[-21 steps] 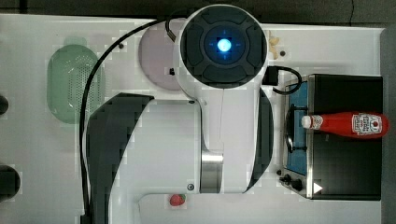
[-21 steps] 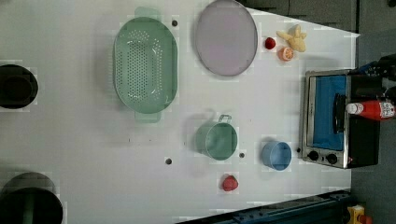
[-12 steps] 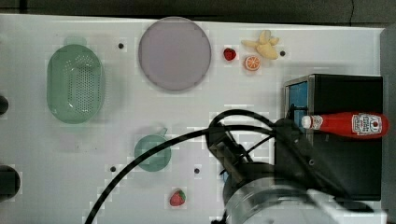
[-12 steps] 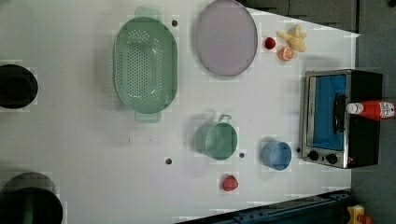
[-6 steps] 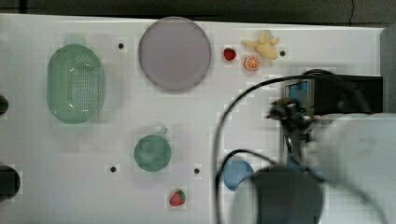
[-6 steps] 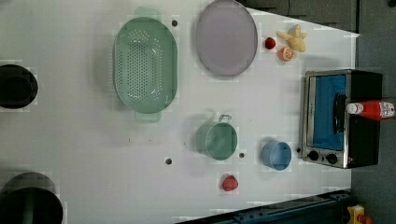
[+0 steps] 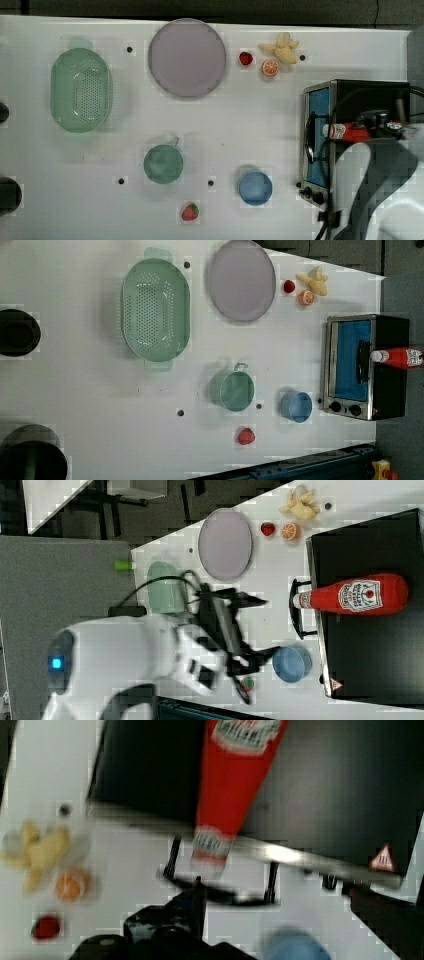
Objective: Pick Ketchup from oven and place it on table.
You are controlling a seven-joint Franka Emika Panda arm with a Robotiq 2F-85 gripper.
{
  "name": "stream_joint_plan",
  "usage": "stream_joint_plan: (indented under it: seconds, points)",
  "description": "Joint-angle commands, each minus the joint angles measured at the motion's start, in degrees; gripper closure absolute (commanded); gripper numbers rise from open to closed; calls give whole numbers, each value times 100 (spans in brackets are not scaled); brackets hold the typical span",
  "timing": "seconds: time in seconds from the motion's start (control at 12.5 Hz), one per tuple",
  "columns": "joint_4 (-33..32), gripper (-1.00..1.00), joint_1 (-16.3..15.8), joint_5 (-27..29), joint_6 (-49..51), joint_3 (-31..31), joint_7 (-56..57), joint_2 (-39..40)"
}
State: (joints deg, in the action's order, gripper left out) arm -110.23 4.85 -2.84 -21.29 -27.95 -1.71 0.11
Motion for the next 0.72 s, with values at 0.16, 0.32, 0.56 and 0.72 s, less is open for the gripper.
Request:
stream_joint_plan:
  seconds: [0.16,0.32,0.56,0.72]
  points:
    - [481,-100,-34,142,-269,-304,-166,436]
    - [728,-100,-6,243,-358,-500,-166,856]
    - [861,-100,104,714,-840,-700,-166,1386]
    - [858,-100,204,1035,-1097,-723,-166,1699]
